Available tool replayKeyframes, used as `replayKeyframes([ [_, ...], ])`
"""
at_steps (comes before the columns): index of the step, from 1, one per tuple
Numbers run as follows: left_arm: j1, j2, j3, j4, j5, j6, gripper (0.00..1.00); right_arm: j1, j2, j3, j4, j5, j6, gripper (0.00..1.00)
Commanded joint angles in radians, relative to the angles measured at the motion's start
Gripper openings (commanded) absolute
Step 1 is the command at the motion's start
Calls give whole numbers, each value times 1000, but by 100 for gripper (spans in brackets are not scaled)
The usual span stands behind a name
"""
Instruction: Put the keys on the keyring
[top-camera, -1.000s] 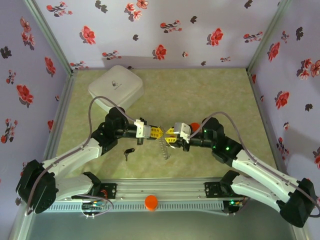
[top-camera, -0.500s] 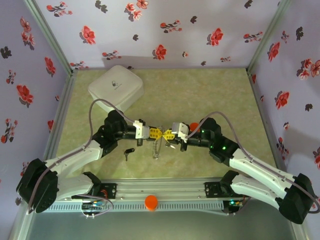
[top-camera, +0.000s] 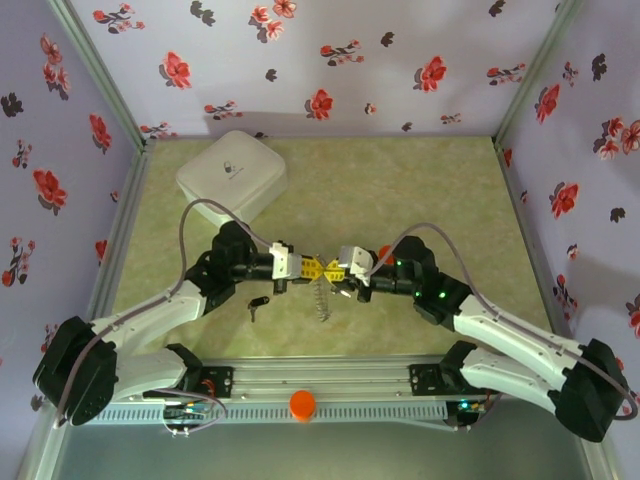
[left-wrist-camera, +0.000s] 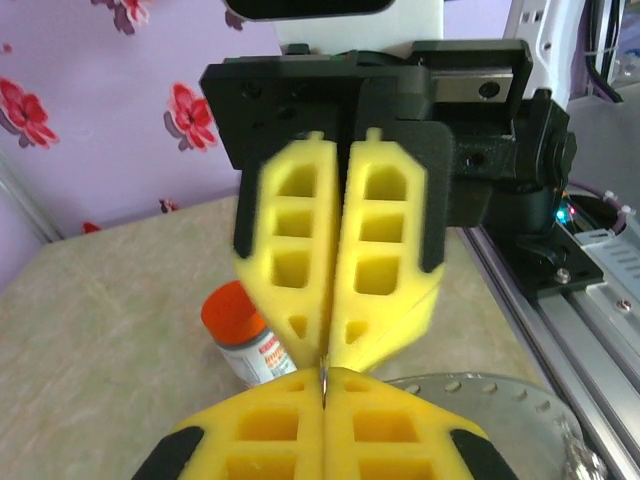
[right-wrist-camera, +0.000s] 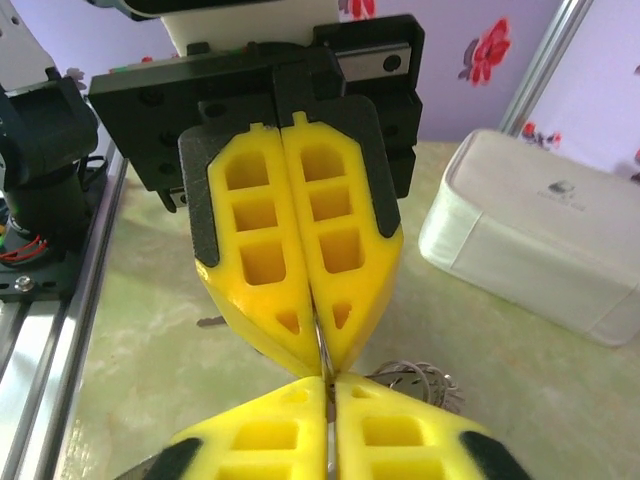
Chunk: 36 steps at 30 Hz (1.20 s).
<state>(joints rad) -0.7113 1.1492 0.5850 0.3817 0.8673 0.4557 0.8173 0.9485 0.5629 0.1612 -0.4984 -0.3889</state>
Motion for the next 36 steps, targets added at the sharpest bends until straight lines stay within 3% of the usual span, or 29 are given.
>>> replayKeyframes([
  [1, -13, 22, -35, -3, -21, 34, 0, 16, 15, -34, 43, -11, 9, 38],
  [7, -15, 22, -110, 26, -61, -7, 0, 16, 0, -57, -21, 7, 5, 42],
  [21, -14, 21, -183, 174, -58, -87, 0, 64, 80, -85, 45, 2, 28, 34],
  [27, -14, 23, -185, 177, -44, -93, 0, 70, 117, -67, 60, 49, 12, 27],
  [36, -15, 27, -183, 173, -32, -91, 0, 73, 132, -67, 89, 36, 23, 23],
])
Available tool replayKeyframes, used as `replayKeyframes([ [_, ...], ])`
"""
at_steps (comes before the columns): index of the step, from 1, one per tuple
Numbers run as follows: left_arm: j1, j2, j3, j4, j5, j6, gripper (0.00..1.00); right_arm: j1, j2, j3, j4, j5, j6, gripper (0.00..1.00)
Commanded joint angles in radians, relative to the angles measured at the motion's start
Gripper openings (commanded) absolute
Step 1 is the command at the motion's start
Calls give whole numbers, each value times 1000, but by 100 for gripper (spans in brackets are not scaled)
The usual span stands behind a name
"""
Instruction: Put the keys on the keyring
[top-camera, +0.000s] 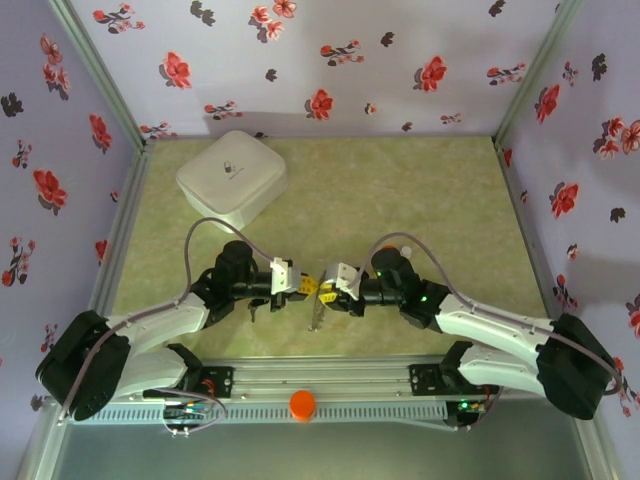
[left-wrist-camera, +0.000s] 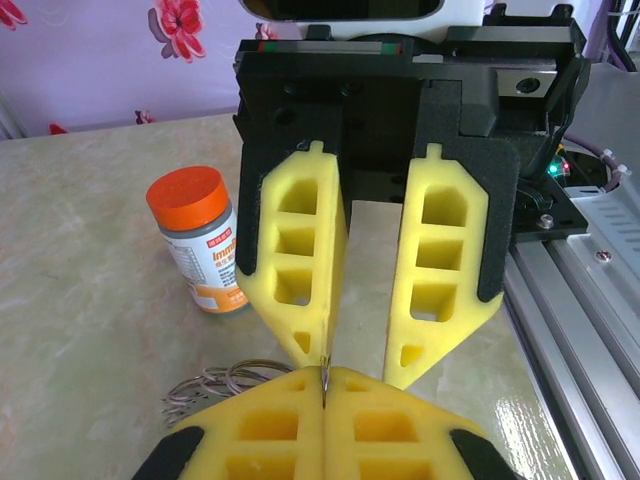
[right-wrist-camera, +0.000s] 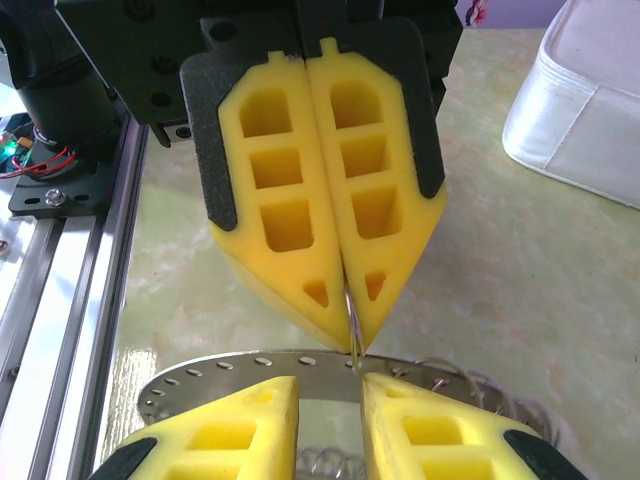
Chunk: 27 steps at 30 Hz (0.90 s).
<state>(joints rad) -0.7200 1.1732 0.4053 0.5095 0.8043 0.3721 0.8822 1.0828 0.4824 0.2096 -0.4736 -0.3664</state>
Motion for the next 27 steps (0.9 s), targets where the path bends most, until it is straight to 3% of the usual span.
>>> replayKeyframes([
  [1, -7, 3, -3, 45, 34, -9, 0, 9, -4, 12, 48, 19, 1, 23],
  [6, -6, 3, -2, 44, 42, -8, 0, 12, 6, 26, 35, 61, -4, 19],
  [16, -6, 6, 4, 19, 33, 3, 0, 16, 32, 29, 83, 12, 13, 10],
  [24, -6, 5, 7, -7, 15, 14, 0, 16, 32, 22, 113, -5, 24, 12],
  [27, -6, 4, 8, -22, 13, 20, 0, 16, 36, 27, 111, -8, 20, 6],
])
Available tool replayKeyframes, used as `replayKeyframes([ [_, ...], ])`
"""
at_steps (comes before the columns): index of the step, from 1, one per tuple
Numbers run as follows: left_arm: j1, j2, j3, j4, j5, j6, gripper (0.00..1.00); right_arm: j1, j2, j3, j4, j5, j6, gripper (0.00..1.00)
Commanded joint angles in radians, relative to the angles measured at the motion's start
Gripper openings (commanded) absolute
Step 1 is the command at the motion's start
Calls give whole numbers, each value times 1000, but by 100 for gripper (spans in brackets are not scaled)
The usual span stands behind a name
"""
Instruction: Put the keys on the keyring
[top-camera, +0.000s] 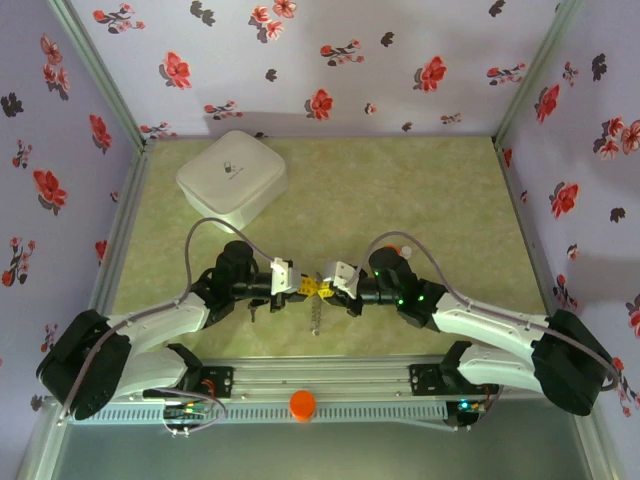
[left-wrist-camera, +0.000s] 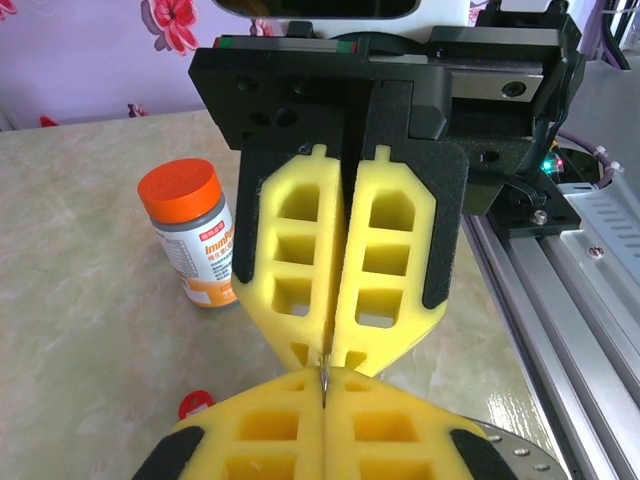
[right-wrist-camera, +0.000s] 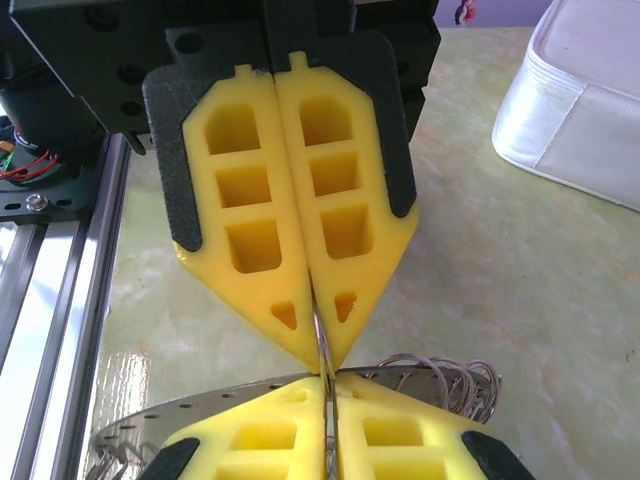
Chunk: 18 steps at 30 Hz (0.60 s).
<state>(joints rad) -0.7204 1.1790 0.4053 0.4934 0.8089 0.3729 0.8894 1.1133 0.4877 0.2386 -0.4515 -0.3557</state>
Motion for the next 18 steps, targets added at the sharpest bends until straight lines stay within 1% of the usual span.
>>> replayKeyframes([
  [1, -5, -3, 9, -14, 9, 20, 0, 9, 6, 21, 81, -30, 9, 3],
  [2, -6, -5, 10, -20, 9, 21, 0, 9, 6, 22, 82, -31, 8, 0],
  [3, -5, -8, 12, -29, 7, 26, 1, 9, 7, 22, 82, -31, 8, 0],
  [5, -6, -20, 13, -50, -6, 30, 15, 9, 6, 22, 75, -31, 6, 0],
  [7, -5, -44, 19, -106, -23, 50, 26, 9, 3, 25, 63, -26, 4, 0],
  [8, -5, -59, 26, -145, -33, 69, 28, 9, 3, 27, 55, -21, 0, 0],
  [13, -4, -120, 75, -397, -82, 158, 29, 9, 5, 41, 16, -9, -22, 0],
  [18, -5, -113, 113, -470, -106, 186, 27, 9, 8, 52, -11, -12, -38, 0],
])
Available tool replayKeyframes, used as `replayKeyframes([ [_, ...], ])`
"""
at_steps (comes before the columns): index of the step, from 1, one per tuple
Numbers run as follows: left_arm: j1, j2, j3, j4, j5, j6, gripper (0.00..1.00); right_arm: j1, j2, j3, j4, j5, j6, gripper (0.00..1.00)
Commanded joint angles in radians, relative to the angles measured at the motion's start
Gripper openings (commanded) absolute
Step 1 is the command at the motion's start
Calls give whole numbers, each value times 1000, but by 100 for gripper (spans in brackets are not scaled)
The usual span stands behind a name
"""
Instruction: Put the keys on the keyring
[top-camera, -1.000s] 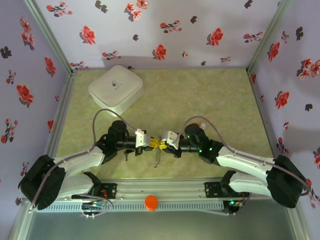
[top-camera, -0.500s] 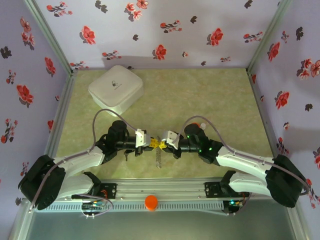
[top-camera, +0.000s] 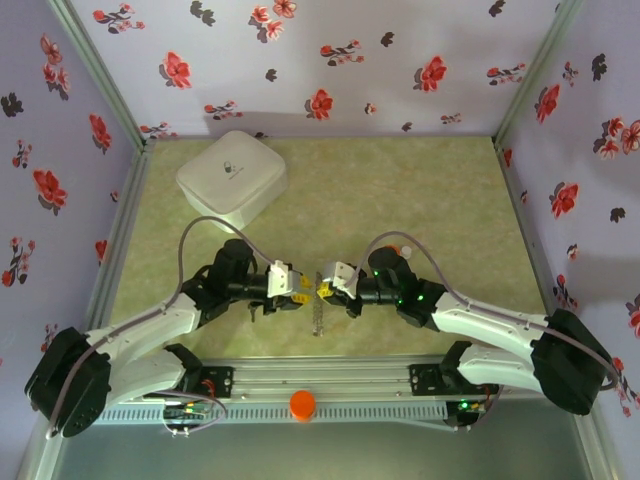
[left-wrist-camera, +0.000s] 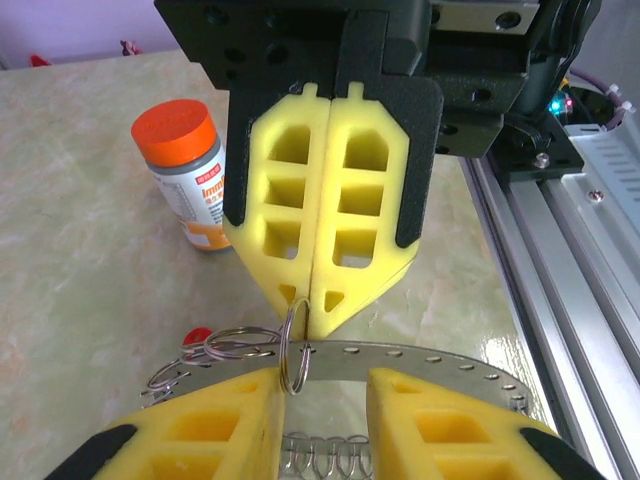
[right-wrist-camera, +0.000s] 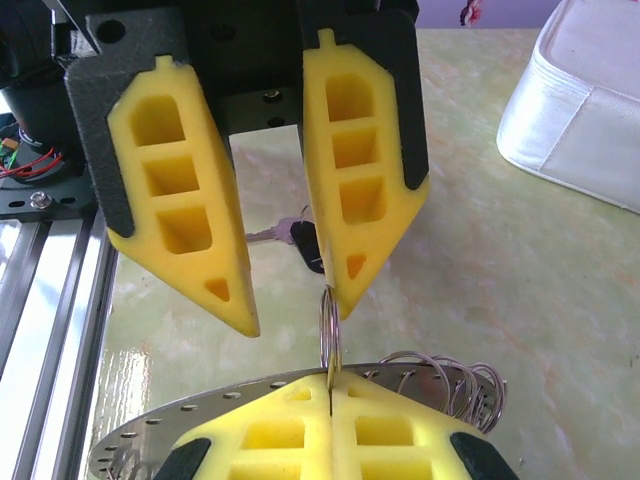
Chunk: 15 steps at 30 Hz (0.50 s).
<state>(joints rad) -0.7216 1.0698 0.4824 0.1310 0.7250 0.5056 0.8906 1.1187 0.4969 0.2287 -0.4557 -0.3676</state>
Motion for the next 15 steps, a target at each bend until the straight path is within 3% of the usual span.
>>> replayKeyframes([
  [1, -4, 3, 44, -118, -21, 59, 26, 8, 3, 45, -7, -7, -29, 0],
  [13, -9, 43, 92, -105, 9, 41, 20, 29, 36, 80, -58, 6, -67, 0],
  [15, -10, 45, 93, -108, 11, 44, 12, 30, 38, 82, -58, 6, -67, 0],
])
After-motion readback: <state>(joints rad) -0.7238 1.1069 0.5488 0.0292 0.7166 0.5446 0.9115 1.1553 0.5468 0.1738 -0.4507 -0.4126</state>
